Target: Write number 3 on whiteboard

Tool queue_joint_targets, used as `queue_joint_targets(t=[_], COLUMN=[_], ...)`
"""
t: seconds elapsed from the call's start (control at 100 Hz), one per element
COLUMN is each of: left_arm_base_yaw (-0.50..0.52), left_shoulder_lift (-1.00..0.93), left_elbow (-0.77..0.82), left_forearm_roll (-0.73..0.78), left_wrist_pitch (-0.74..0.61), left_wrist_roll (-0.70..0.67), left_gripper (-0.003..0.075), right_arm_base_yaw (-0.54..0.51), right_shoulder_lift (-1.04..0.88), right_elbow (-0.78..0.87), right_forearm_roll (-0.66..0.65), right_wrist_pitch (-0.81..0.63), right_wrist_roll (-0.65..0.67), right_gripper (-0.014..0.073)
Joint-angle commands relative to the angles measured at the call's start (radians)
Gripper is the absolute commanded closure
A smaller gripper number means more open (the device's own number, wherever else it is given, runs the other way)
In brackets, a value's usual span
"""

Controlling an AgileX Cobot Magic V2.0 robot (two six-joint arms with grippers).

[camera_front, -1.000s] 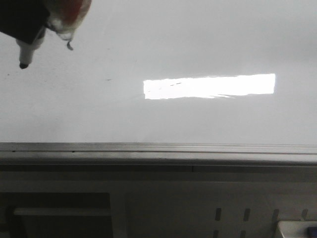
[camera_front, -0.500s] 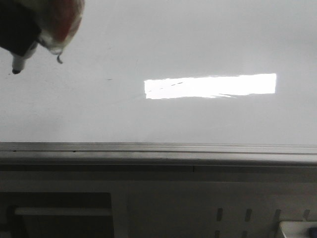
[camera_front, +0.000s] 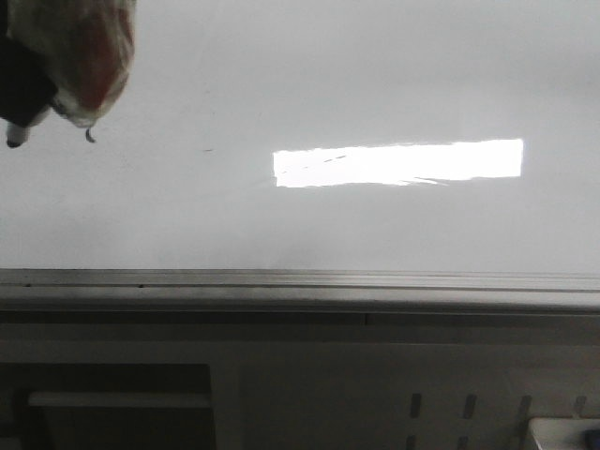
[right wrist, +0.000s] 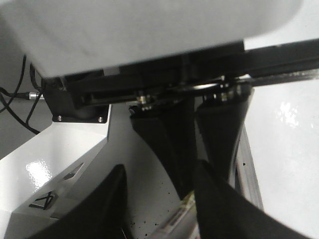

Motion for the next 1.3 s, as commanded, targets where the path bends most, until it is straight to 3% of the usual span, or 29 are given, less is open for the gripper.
queue_joint_targets(t=[0.0,0.18,0.38,0.56,0.98,1.29], left_arm_base_yaw=[-0.008,-0.008,-0.008,-0.008,-0.008,-0.008], left_shoulder_lift=[-0.011,-0.011,-0.011,-0.011,-0.011,-0.011], left_elbow=[-0.033,-0.033,-0.033,-0.033,-0.033,-0.033], left_forearm_roll=[-0.037,-0.036,0.009,0.143,0.134,0.134], left_wrist_pitch=[-0.030,-0.030,-0.036,-0.047,-0.055,-0.055], left_wrist_roll=[-0.012,-0.013,-0.066,-0.239,-0.241,-0.241], left_gripper=[0.0741,0.0741,0.0741,0.0741,0.0741,0.0741], right_arm_base_yaw=[0.002,0.000,0.000,0.000,0.000,0.000], right_shoulder_lift=[-0.007,0.008,0.009,0.009,0.062,0.062], right_elbow=[-0.038,-0.038,-0.038,-0.038,-0.038,-0.038], right_forearm_roll=[0.025,0.004,-0.160,-0.162,-0.156,-0.154], right_wrist_pitch=[-0.048,-0.054,-0.111,-0.152,-0.147,-0.141], right_wrist_roll=[-0.008,0.041,0.209,0.212,0.214,0.214], right_gripper=[0.0347,0.0347,0.0345,0.0284,0.0287,0.0617])
